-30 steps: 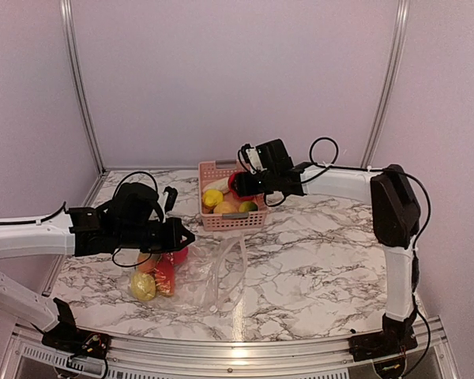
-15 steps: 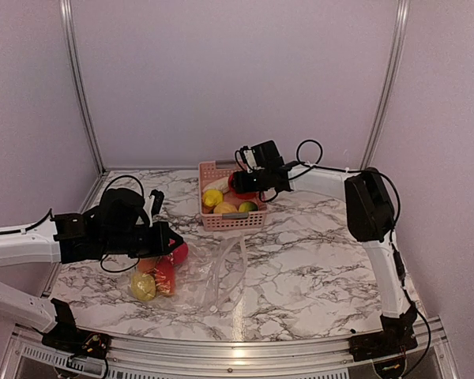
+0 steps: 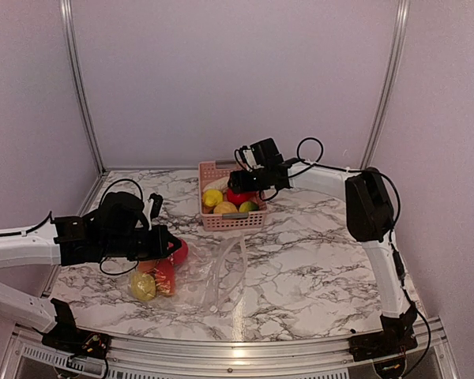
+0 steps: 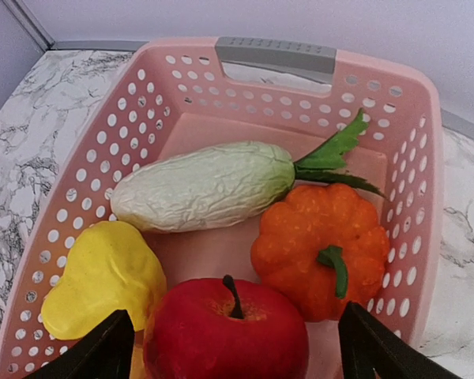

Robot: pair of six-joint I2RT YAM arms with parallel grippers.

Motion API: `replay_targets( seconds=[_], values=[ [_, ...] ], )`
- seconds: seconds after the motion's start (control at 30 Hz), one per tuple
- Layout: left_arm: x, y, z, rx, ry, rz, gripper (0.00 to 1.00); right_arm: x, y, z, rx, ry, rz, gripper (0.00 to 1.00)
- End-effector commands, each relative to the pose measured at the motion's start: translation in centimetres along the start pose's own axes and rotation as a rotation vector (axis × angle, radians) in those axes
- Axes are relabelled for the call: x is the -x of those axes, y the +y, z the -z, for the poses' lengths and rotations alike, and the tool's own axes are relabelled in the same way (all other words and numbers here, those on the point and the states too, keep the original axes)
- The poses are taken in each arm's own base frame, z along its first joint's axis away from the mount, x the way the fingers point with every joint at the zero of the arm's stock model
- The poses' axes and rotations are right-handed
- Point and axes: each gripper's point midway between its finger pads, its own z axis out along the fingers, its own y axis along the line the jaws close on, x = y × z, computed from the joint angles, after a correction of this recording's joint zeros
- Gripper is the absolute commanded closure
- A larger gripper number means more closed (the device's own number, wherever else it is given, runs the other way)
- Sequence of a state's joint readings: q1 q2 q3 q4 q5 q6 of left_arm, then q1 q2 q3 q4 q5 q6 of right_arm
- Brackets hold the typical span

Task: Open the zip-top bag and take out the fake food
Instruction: Place the fake fruit in the bin.

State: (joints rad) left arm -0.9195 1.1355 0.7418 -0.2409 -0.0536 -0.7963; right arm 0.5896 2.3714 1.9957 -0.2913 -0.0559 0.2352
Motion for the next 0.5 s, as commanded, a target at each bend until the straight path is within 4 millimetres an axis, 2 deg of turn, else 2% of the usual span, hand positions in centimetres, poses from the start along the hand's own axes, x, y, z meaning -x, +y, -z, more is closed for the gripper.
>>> replay_targets(
  seconds=[0.0, 0.17, 0.37, 0.47],
  values=[
    [0.6, -0.1, 0.1, -0.015, -0.027, -0.005, 0.95, 2.4, 0.7, 2.0, 0.02, -0.03, 0.01, 0.11],
    [1.1, 0.3, -0.1, -0.007, -0.036, -0.002, 0.95, 3.2, 0.6, 3.9, 0.004, -0.042, 0.022, 0.08],
    [1.6, 1.8, -0.4, 0.036, -0.043, 0.012, 0.95, 3.5, 2.1, 8.5, -0.002, -0.077, 0.053, 0.09],
    [1.7, 2.3, -0.8, 0.043, -0.035, 0.023, 0.95, 1.8, 2.9, 10.8, 0.003, -0.077, 0.06, 0.15]
  ],
)
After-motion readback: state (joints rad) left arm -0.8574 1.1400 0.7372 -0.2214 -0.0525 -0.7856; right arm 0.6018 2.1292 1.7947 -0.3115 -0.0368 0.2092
